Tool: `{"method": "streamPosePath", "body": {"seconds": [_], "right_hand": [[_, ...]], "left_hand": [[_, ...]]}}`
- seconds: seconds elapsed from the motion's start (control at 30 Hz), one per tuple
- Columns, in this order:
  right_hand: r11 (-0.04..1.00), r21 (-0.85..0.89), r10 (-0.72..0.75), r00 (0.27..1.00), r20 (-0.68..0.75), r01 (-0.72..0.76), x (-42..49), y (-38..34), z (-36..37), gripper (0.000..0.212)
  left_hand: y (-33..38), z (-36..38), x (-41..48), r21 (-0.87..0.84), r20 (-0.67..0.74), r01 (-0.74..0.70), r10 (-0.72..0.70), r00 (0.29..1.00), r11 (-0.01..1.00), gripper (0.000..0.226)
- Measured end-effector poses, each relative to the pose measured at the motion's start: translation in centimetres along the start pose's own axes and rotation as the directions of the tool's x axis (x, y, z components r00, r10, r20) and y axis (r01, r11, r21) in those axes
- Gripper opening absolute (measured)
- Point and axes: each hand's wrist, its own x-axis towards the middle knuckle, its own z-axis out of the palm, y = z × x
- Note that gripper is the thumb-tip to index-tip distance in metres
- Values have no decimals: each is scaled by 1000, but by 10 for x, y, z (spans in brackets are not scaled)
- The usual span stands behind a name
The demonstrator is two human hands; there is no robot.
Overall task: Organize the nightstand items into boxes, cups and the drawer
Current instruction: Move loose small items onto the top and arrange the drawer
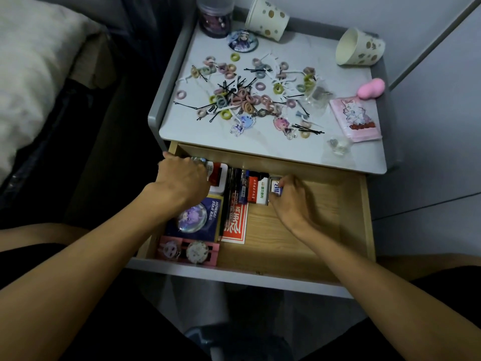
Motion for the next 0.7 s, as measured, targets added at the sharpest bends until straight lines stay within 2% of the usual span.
{"method": "streamPosePath", "body": {"seconds": [0.27, 0.4, 0.57, 0.7], "right_hand": [[1000, -10, 13, 1000, 6, -13, 6, -2, -2, 35], [998, -63, -14, 1000, 14, 15, 2, 0, -5, 33], [990, -95, -105, 994, -12, 103, -11, -2, -34, 15], [962, -130, -249, 967, -51, 240, -26, -6, -87, 12]], "left_hand": [[2, 3, 1, 52, -45, -3, 5, 999, 999, 45], [1, 4, 0, 24, -75, 10, -8, 997, 1000, 42], [1, 0, -4, -107, -274, 3, -33, 961, 994, 35], [17, -16, -15, -138, -438, -153, 79, 896, 978, 32]]}}
